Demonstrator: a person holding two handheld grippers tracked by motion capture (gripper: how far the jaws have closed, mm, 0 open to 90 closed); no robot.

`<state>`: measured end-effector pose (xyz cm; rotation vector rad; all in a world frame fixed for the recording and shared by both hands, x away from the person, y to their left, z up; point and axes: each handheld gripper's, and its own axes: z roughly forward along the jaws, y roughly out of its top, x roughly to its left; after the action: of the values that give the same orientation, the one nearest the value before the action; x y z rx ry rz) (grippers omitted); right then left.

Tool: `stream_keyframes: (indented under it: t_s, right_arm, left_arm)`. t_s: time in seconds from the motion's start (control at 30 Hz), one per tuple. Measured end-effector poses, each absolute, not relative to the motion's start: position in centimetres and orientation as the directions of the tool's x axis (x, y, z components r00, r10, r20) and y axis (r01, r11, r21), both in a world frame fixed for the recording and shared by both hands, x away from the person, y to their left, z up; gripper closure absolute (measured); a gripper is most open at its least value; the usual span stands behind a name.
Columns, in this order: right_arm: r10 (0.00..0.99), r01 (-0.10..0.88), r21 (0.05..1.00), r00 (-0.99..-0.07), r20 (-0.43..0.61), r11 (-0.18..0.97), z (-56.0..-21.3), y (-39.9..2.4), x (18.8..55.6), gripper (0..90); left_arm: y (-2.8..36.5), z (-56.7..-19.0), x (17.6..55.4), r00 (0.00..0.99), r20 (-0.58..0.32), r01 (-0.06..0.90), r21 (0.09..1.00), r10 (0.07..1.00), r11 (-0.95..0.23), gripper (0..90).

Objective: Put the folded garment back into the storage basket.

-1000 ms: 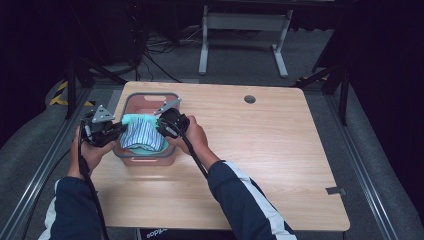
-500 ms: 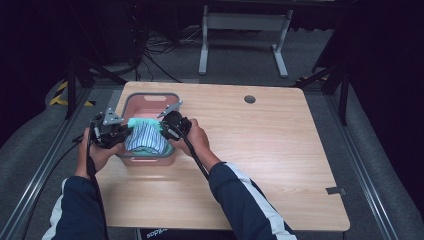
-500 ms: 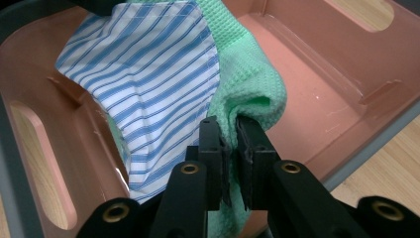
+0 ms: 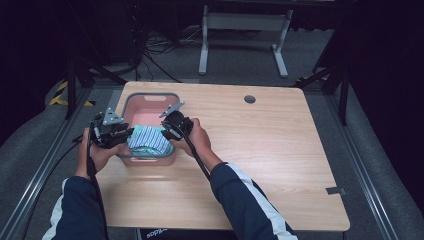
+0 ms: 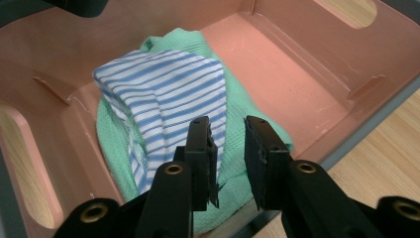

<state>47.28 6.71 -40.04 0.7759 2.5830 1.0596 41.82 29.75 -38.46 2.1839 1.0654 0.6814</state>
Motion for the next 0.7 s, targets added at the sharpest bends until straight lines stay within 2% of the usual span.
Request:
stream_keyframes:
  t_s: [0.17,0.3,0.7]
  right_arm:
    - [0.548,0.365,0.707,-0.836,-0.038,0.606,-39.7,6.4,47.0,68.9]
    - [0.549,0.355,0.716,-0.835,-0.047,0.601,-39.2,5.7,46.8,64.6]
    - [0.553,0.336,0.721,-0.829,-0.08,0.607,-38.2,3.1,46.0,53.6]
  left_arm:
    - [29.3,-38.2,41.5,0.545,0.181,0.497,0.716,0.819,-0.49,68.2]
    - [28.7,-37.8,41.2,0.548,0.18,0.483,0.729,0.817,-0.485,61.3]
    - [26.3,-36.6,39.6,0.572,0.17,0.421,0.778,0.802,-0.465,53.0]
